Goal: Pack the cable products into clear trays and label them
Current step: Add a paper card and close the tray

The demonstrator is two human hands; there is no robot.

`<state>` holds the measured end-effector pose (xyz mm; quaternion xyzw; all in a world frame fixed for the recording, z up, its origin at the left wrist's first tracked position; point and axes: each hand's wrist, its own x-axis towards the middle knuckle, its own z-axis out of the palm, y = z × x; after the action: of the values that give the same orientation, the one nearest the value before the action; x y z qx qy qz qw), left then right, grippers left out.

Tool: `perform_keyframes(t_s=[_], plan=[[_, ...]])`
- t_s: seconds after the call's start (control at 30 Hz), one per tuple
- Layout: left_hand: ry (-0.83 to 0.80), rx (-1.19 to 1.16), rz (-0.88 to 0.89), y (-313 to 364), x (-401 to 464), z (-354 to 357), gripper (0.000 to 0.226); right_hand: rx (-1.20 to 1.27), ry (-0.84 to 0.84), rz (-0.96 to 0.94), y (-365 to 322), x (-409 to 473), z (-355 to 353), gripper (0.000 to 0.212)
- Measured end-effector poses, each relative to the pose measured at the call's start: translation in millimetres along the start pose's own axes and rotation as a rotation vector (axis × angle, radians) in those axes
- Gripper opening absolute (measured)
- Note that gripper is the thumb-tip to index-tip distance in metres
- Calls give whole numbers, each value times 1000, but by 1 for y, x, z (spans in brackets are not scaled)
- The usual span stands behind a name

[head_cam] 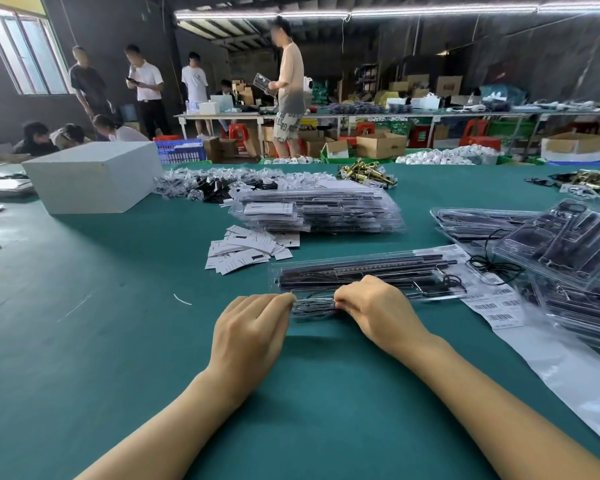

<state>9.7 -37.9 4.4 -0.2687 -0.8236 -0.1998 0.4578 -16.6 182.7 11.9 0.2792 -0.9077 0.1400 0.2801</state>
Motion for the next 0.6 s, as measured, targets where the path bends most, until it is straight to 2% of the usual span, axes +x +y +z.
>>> perform_keyframes(t_s=[0.07, 0.17, 0.27, 0.47, 0.6], plan=[[4, 9, -37, -2, -1, 1, 17, -98, -2, -46, -3, 0, 2, 5], [11, 41, -40, 1, -2, 4, 10, -38, -4, 29, -3, 1, 3, 8], [13, 58, -24, 5, -2, 7, 10, -15, -81, 97, 4, 7, 3, 11], [0, 107, 60, 15, 3, 9, 10, 46, -154, 175, 12, 21, -1, 13], [-57, 128, 209, 19, 6, 12, 15, 83, -141, 243, 15, 24, -2, 12]])
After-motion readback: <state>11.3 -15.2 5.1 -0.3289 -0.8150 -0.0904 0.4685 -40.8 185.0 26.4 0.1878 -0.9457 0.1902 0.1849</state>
